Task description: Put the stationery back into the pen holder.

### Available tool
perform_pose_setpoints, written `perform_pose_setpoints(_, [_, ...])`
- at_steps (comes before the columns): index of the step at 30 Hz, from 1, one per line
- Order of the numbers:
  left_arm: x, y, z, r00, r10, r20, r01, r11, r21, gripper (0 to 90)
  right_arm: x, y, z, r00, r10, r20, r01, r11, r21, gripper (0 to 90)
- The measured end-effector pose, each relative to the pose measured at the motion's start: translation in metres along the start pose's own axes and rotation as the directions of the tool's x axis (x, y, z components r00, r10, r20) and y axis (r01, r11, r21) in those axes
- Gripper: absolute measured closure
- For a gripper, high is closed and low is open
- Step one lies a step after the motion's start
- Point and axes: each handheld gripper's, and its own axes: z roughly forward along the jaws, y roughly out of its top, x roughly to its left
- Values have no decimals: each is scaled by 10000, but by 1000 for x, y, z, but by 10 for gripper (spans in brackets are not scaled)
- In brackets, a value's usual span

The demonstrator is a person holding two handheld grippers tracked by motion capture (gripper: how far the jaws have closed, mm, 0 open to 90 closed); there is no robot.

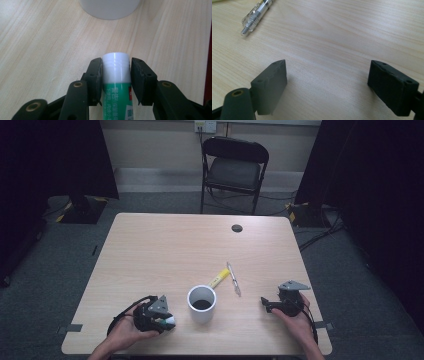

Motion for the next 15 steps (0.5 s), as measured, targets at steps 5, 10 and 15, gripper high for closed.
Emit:
perform_pose_setpoints(5, [0,1,-1,9994,260,-210,-257,9995,168,651,0,0,0,10000,1,8,-1,10000,3,150])
perform_pose_setpoints(10, [2,1,-1,9999,29,-156,-27,9999,104,652,0,0,0,10000,0,8,0,10000,1,150])
perform_pose_setpoints(15, [9,-2,-6,9987,-512,34,513,9956,-789,652,0,0,0,10000,0,11,0,10000,1,150])
